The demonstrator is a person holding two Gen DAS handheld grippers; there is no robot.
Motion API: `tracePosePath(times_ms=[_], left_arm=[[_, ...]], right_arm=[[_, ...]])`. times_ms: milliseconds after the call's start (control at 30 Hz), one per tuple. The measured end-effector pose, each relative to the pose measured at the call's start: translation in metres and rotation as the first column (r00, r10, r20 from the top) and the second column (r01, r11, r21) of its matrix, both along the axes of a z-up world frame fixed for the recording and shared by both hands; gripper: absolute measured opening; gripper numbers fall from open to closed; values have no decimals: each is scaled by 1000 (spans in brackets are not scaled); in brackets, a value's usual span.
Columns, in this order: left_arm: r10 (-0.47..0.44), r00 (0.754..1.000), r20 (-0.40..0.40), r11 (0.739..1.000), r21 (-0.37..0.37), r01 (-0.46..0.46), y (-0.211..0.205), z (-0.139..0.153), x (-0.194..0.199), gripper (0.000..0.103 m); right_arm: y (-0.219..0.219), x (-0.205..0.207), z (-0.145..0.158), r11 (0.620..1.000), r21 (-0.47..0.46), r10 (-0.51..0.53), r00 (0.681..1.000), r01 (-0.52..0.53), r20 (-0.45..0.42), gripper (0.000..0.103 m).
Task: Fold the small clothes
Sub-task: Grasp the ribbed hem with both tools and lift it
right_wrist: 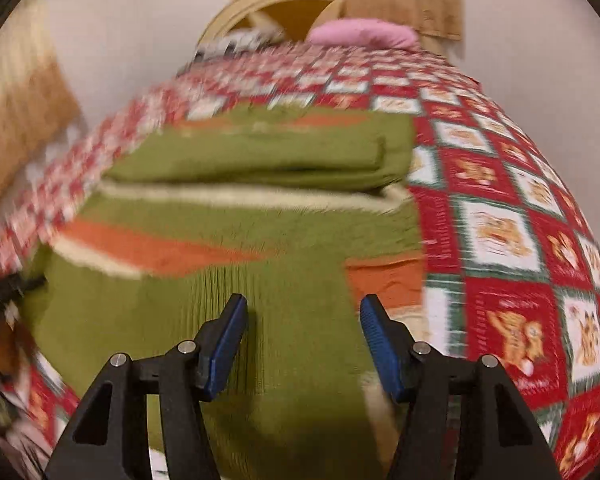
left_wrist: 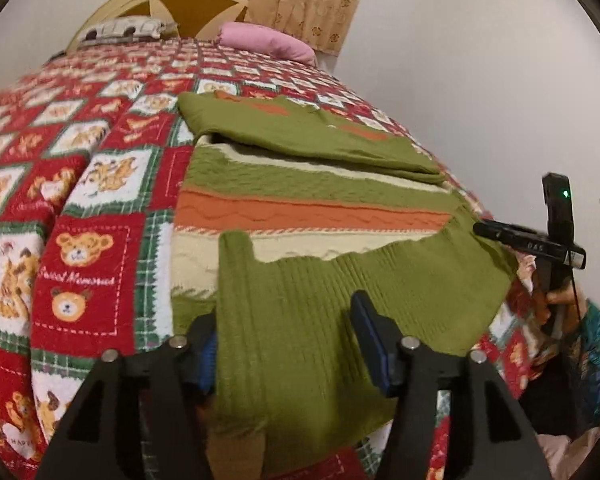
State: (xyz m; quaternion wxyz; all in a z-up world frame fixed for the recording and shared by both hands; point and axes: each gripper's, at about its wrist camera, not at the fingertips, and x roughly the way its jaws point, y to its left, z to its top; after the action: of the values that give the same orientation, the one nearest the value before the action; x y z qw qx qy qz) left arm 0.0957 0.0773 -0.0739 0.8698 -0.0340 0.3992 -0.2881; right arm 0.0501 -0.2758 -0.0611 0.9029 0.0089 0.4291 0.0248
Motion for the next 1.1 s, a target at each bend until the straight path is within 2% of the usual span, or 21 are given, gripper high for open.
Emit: tracePosePath(times_ms=[33,67,100,133,167,200,233,300,333,400,533,633,733,833,867,900,967,1100], left_arm=[[7,1000,25,999,32,-7,-4,0,-2,59],[11,999,35,998,54,-12,-6,-1,-2,56],[18,999,47,997,71,-22,-8,-1,-3,49],[26,998,52,997,75,-29,-7,-1,-3,45],[34,998,46,997,69,-37,-5,-1,-2,32],[45,999,31,998,50,-46,-1,-1,0,16],[59,998,-4,998,11,-59,5,-1,4,13],[89,994,-57,995,-48,-92,15,-1,9,11],[104,992,-67,993,-54,-108,18,1,10,11],[108,993,-56,993,-48,-111,16,6,8,11],[94,995,-19,994,-55,-95,10,24,12,11],[84,996,-19,995,-48,-85,4,31,23,11],[84,996,-11,996,-31,-85,2,30,25,11],[88,996,-12,995,-38,-88,5,27,24,11],[91,996,-19,995,-40,-91,6,26,24,11],[94,995,-29,995,-42,-96,7,24,25,11],[103,993,-49,994,-42,-105,9,20,26,11],[108,993,-54,993,-34,-109,8,19,27,11]], right_arm=[[6,-1,-2,998,-54,11,1000,-10,9,59],[10,-3,-2,996,-86,24,999,-22,24,51],[12,-4,-1,996,-80,37,999,-35,22,41],[11,-5,-1,997,-72,33,999,-32,21,36],[11,-6,0,997,-66,28,999,-26,22,23],[10,-7,1,998,-52,21,1000,-20,22,18],[9,-9,3,999,-43,10,1000,-9,25,17],[9,-17,13,999,-29,-20,999,21,48,15],[9,-22,19,999,-19,-29,997,30,69,15],[7,-30,36,999,18,-49,991,47,124,4],[3,-34,59,994,48,-107,978,100,180,4],[-3,-29,66,993,91,-94,982,80,166,5],[-6,-23,60,991,99,-100,986,88,130,5],[-14,-18,52,984,148,-111,989,96,101,10],[-16,-16,48,983,157,-112,990,97,89,21],[-16,-12,44,982,163,-104,992,91,71,42],[-13,-7,40,986,145,-89,994,80,61,66],[-2,6,31,998,49,-44,998,43,35,66]])
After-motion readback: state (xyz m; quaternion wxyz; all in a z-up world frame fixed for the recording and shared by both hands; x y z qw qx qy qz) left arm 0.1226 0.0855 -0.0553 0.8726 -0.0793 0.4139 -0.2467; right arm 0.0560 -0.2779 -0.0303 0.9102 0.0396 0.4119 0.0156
